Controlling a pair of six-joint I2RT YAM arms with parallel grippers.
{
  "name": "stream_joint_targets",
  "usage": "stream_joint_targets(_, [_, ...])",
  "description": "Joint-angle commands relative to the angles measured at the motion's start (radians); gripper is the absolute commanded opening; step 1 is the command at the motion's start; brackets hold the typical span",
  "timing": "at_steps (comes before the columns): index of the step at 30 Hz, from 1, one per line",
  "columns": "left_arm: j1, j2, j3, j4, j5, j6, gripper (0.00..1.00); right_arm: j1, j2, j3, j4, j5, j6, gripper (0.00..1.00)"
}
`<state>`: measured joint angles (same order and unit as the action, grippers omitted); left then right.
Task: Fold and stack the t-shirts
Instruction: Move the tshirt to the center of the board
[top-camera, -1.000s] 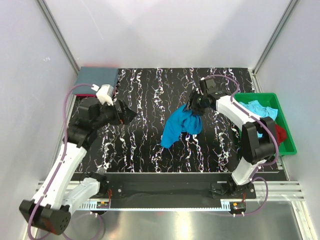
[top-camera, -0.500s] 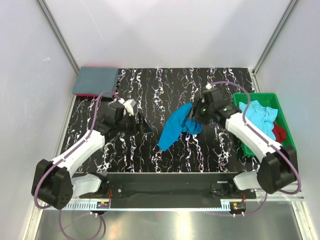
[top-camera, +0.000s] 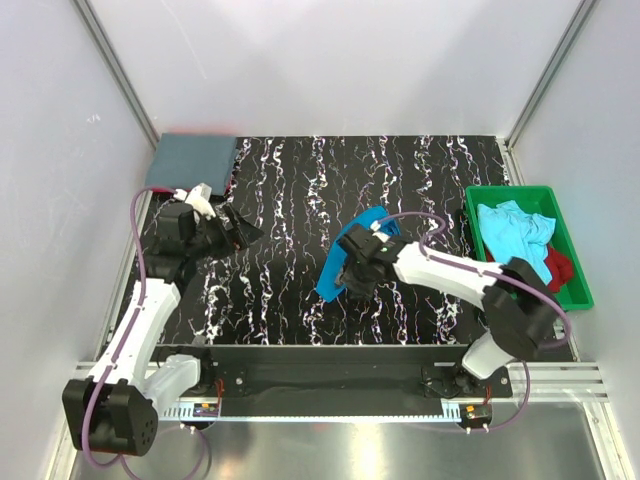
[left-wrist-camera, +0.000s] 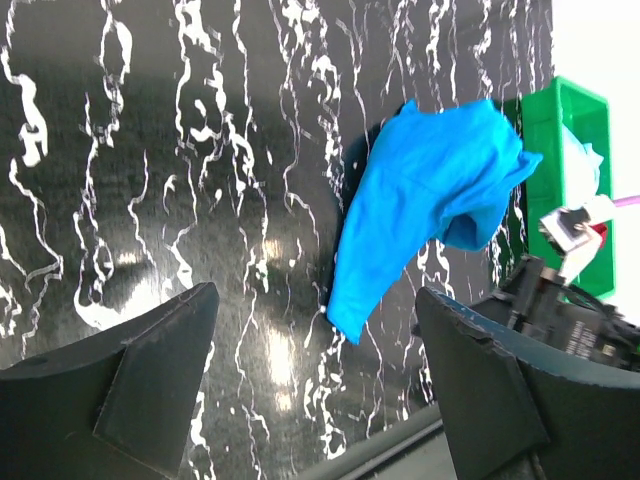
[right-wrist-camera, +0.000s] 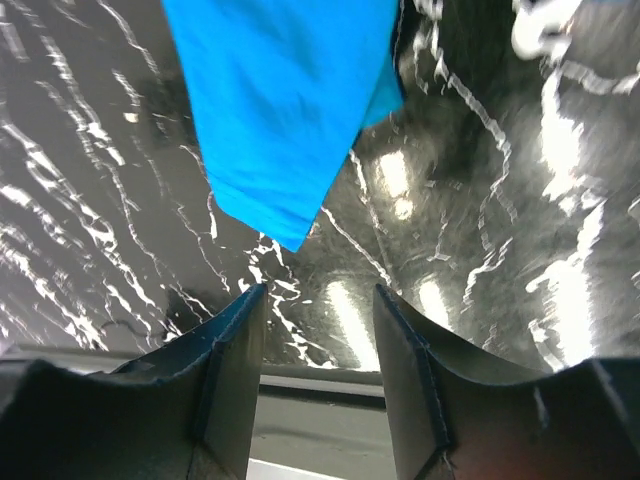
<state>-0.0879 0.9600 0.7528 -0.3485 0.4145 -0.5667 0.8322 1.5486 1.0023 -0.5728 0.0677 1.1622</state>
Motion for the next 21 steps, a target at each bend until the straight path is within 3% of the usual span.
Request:
stream_joint_targets(1, [0.016, -0.004, 0.005, -0.012, 0.060, 0.001, 0.86, 0.045, 0.079, 0.119, -0.110, 0.041, 0.167, 0.54])
stream_joint_targets(21, [0.030, -0.023, -0.003, -0.003, 0.049, 0.033, 0.88, 0.088, 0.255, 0.207, -0.151, 0.032, 0.343, 0.52])
